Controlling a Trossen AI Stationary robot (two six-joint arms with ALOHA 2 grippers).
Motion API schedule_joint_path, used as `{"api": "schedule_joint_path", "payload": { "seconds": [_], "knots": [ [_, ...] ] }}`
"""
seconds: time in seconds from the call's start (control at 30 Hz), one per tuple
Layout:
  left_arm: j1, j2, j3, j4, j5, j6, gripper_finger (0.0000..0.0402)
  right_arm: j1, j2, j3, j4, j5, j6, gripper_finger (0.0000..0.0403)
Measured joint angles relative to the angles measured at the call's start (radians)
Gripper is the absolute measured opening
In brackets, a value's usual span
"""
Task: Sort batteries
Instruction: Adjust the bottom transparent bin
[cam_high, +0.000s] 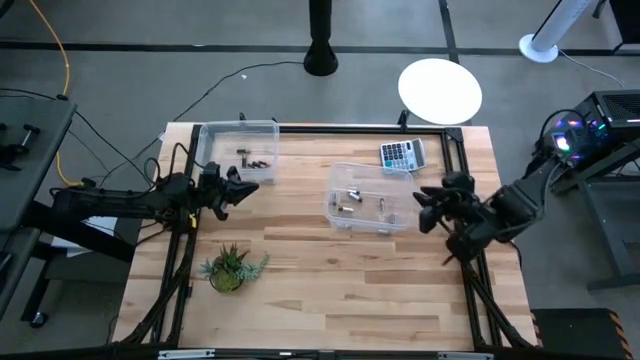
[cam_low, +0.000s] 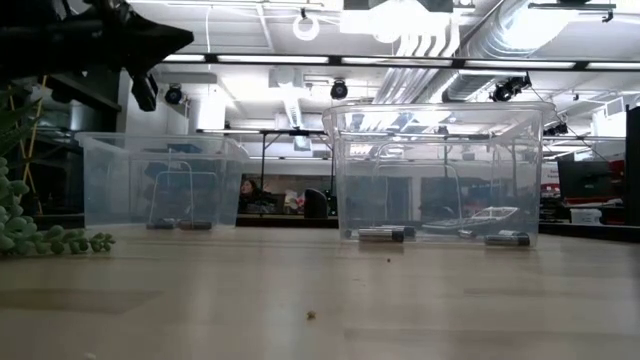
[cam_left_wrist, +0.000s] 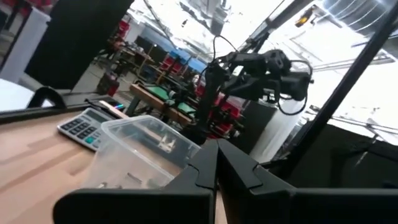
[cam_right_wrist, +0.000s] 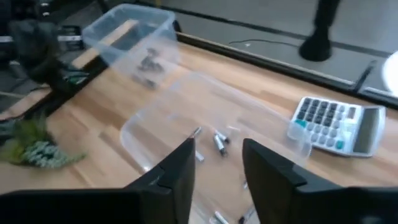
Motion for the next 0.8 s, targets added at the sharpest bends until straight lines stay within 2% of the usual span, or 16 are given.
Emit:
{"api": "schedule_joint_path", "payload": {
  "seconds": [0.17,0.23,0.3,0.4,0.5,0.57,0.67,0.8],
  "knots": [
    [0.001,0.000,0.000,0.000,-0.002,0.067,0.0000,0.063,-0.173,-0.250,0.231,0.107,-0.031,0.0060],
    [0.001,0.000,0.000,0.000,-0.001,0.097,0.0000,0.046,-0.249,-0.347,0.362,0.118,-0.130,0.0022],
    [0.001,0.000,0.000,0.000,-0.002,0.115,0.0000,0.009,-0.324,-0.432,0.521,0.107,-0.283,0.0008],
    [0.000,0.000,0.000,0.000,-0.002,0.129,0.0000,-0.089,-0.434,-0.549,0.834,0.005,-0.604,0.0008],
    [0.000,0.000,0.000,0.000,-0.002,0.126,0.0000,-0.224,-0.515,-0.663,1.173,-0.211,-0.926,0.0002],
    [0.000,0.000,0.000,0.000,-0.002,0.126,0.0000,-0.318,-0.552,-0.731,1.308,-0.354,-1.048,0.0003],
    [0.000,0.000,0.000,0.000,-0.002,0.126,0.0000,-0.432,-0.602,-0.812,1.327,-0.457,-1.072,0.0001],
    [0.000,0.000,0.001,-0.001,-0.002,0.126,0.0000,-0.511,-0.681,-0.885,1.250,-0.522,-1.017,0.0000]
  ]
}}
